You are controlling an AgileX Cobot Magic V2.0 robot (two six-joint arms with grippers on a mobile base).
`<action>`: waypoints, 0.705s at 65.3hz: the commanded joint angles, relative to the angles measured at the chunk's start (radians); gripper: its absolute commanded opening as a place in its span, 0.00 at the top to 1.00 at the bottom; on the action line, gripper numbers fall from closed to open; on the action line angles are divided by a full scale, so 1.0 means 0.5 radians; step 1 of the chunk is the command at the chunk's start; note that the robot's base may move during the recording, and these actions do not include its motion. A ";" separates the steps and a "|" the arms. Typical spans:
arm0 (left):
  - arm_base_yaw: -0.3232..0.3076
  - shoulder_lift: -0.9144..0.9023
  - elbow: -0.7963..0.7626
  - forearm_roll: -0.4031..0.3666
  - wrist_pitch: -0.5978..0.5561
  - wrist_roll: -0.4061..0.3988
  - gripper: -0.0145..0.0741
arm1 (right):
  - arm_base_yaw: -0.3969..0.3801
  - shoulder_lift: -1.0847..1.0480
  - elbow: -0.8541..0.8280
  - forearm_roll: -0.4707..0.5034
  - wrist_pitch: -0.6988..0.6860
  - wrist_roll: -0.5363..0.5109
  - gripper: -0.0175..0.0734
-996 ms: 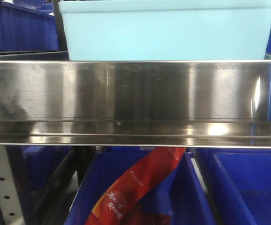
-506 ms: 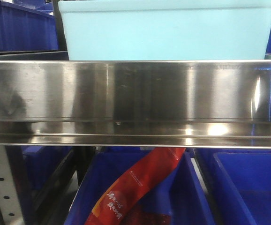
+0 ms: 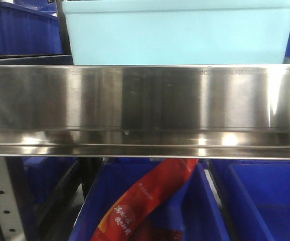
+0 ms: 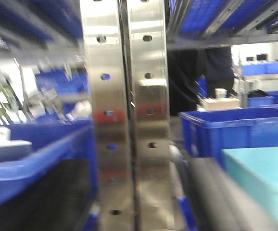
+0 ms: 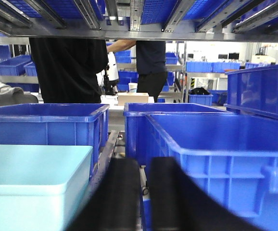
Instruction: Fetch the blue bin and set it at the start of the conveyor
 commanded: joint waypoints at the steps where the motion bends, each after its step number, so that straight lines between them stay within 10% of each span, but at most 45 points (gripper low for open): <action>1: 0.005 0.152 -0.105 -0.163 0.050 0.007 0.33 | -0.008 0.133 -0.073 -0.004 0.031 -0.008 0.48; 9: 0.002 0.329 -0.179 -0.191 0.068 0.007 0.31 | -0.008 0.280 -0.077 -0.004 -0.034 -0.008 0.17; 46: -1.121 1.403 -0.970 -0.155 0.503 0.006 0.31 | 0.456 1.023 -0.659 0.002 0.263 -0.019 0.18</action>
